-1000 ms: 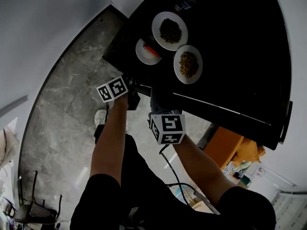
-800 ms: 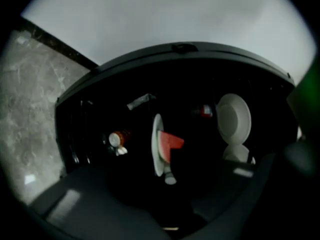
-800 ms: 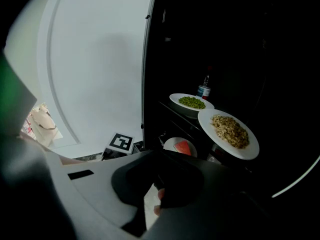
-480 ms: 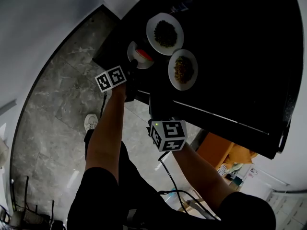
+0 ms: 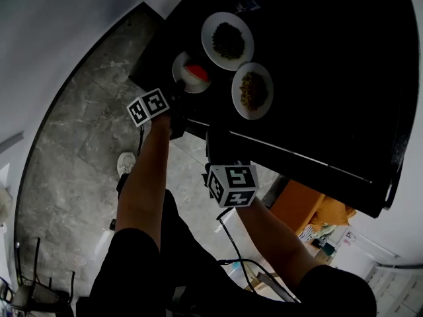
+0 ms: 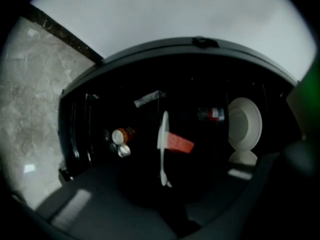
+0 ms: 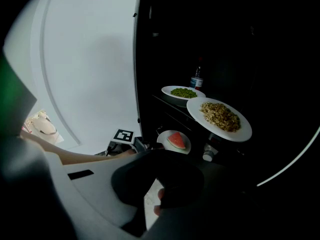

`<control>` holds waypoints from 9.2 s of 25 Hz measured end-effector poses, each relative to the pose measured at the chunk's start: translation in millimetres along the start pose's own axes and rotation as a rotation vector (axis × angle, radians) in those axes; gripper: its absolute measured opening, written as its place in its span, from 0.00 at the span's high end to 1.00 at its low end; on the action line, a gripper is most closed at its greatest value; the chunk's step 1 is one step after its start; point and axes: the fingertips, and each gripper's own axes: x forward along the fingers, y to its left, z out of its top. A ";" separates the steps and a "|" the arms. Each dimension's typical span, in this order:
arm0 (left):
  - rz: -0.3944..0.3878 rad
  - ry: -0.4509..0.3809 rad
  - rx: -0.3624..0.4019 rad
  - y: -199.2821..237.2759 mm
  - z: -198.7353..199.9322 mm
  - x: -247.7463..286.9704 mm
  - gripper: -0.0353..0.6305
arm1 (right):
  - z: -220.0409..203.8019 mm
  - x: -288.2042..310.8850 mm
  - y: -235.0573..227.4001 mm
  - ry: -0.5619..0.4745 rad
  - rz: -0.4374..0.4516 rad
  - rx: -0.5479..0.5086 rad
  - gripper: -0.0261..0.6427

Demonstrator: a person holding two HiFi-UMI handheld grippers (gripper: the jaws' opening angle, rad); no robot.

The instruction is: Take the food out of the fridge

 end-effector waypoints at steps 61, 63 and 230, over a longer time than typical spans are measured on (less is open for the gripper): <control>-0.140 0.074 0.115 -532.4 -56.8 -296.6 0.92 | 136.9 -256.9 -3.0 -0.371 -0.047 0.195 0.97; -0.142 0.080 0.116 -538.2 -54.0 -286.1 0.92 | 138.2 -261.0 -7.1 -0.380 -0.058 0.200 0.97; -0.090 0.272 -0.041 -238.8 -91.8 -142.4 0.94 | 19.2 -302.3 -72.0 -0.215 -0.385 0.427 0.97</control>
